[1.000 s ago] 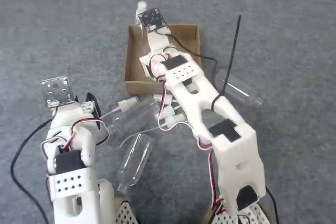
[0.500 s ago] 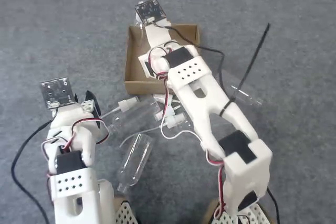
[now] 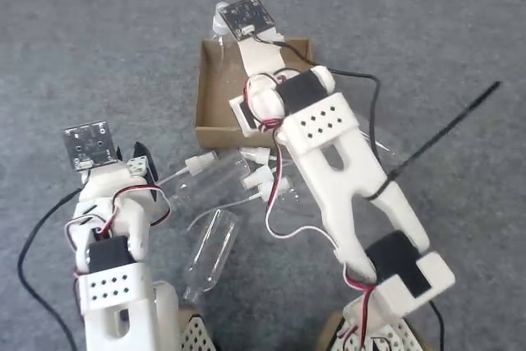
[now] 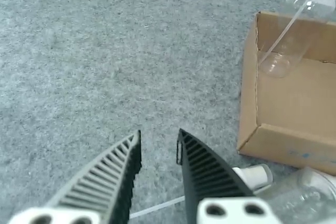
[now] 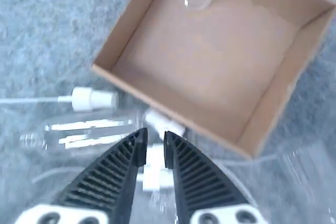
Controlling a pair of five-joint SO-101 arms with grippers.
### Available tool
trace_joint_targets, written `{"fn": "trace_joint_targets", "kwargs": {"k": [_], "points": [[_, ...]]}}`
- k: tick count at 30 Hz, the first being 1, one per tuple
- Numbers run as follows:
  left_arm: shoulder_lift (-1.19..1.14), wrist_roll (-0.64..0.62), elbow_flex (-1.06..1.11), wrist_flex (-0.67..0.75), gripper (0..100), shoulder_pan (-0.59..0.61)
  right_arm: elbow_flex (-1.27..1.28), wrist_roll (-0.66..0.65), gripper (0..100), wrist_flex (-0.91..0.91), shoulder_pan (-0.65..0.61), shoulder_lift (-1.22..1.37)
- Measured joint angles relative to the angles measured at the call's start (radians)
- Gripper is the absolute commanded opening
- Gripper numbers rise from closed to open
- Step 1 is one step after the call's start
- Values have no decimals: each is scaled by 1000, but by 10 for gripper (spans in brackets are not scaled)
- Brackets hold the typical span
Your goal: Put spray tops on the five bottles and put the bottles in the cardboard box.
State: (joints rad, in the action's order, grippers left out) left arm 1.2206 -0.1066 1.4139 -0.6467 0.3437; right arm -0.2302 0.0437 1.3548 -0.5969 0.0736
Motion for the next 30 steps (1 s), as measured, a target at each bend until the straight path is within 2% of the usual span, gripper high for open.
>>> {"fn": "trace_joint_targets", "kwargs": {"k": [10,18,26,30], "points": [[0,0,0,0,109,0,0,-3,23,233,0,-101],[0,0,0,0,109,0,0,-166,20,384,-2,-192],[0,0,0,0,109,0,106,-176,24,397,-2,-336],[0,0,0,0,109,0,232,-250,20,397,-3,-413]]}}
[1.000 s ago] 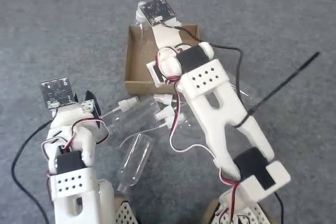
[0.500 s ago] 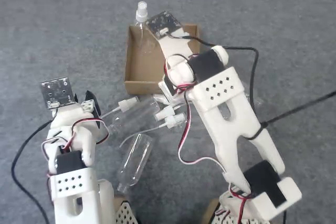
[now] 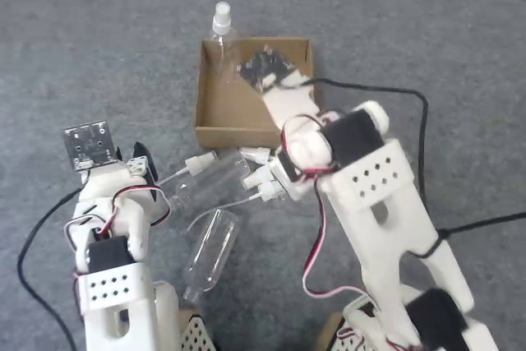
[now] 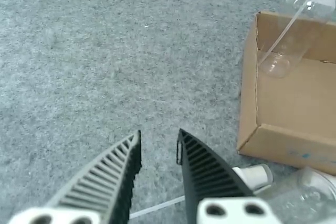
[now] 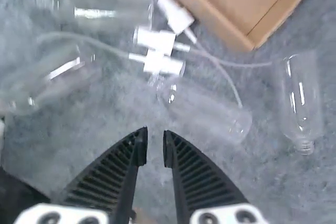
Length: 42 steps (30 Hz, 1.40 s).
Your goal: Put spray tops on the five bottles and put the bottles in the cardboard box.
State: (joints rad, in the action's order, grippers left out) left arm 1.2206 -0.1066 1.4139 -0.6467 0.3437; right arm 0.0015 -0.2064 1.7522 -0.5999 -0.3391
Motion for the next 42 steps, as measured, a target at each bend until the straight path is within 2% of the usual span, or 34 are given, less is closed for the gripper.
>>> {"fn": "trace_joint_targets", "kwargs": {"k": [7,16,19,26,42], "points": [[0,0,0,0,109,0,235,-152,38,-52,-2,-86],[0,0,0,0,109,0,376,-347,335,-112,-2,-86],[0,0,0,0,109,0,391,-411,396,-112,-2,-86],[0,0,0,0,109,0,399,-485,402,-153,-2,-86],[0,0,0,0,109,0,611,-555,402,-413,-2,-86]]}}
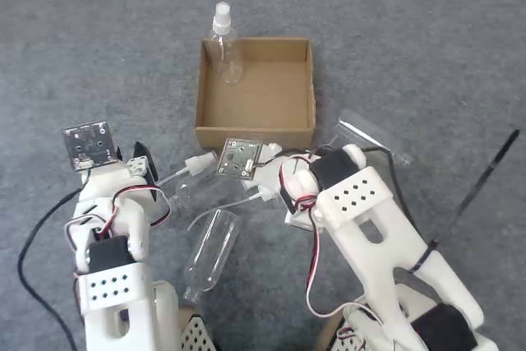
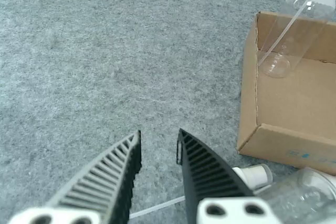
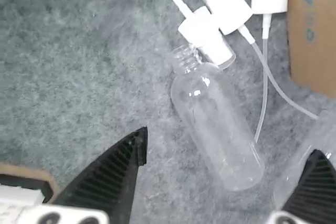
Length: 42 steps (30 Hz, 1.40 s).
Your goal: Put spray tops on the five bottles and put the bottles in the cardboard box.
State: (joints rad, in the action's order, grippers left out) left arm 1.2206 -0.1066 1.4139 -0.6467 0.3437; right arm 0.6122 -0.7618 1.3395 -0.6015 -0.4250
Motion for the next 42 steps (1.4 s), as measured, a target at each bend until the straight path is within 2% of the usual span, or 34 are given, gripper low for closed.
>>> {"fn": "trace_joint_targets", "kwargs": {"k": [4,11,19,26,31,42], "points": [[0,0,0,0,109,0,14,-2,402,-58,0,31],[0,0,0,0,109,0,14,-5,402,-160,2,249],[0,0,0,0,109,0,14,-5,399,-175,0,304],[0,0,0,0,109,0,14,-5,256,-184,0,350],[0,0,0,0,109,0,14,-6,243,-215,2,350],[0,0,0,0,109,0,14,132,243,-216,2,350]]}}
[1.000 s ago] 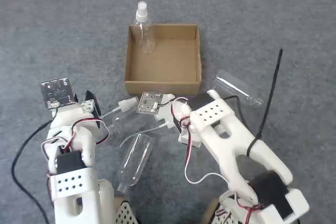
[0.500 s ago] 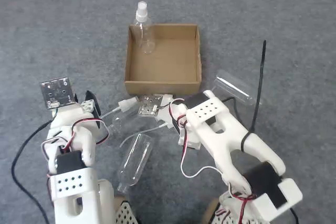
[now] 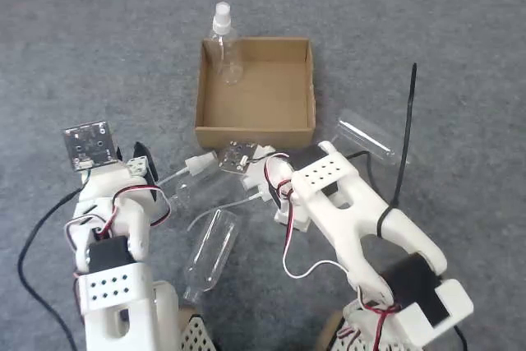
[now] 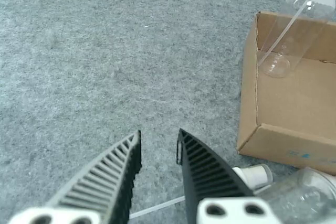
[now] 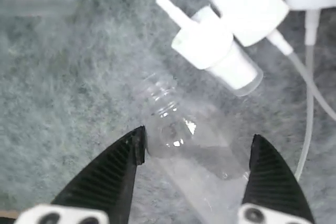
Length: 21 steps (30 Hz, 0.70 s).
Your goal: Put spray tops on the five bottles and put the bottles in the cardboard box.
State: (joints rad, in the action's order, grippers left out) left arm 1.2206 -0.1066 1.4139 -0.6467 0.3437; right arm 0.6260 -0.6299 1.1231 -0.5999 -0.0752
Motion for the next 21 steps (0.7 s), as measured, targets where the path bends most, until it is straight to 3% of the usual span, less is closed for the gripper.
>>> {"fn": "trace_joint_targets", "kwargs": {"k": [12,17,21], "points": [[0,0,0,0,109,0,-2,49,238,29,0,0],[0,28,0,0,109,0,-3,98,122,41,2,0],[0,34,0,0,109,0,-5,112,92,41,3,-2]]}}
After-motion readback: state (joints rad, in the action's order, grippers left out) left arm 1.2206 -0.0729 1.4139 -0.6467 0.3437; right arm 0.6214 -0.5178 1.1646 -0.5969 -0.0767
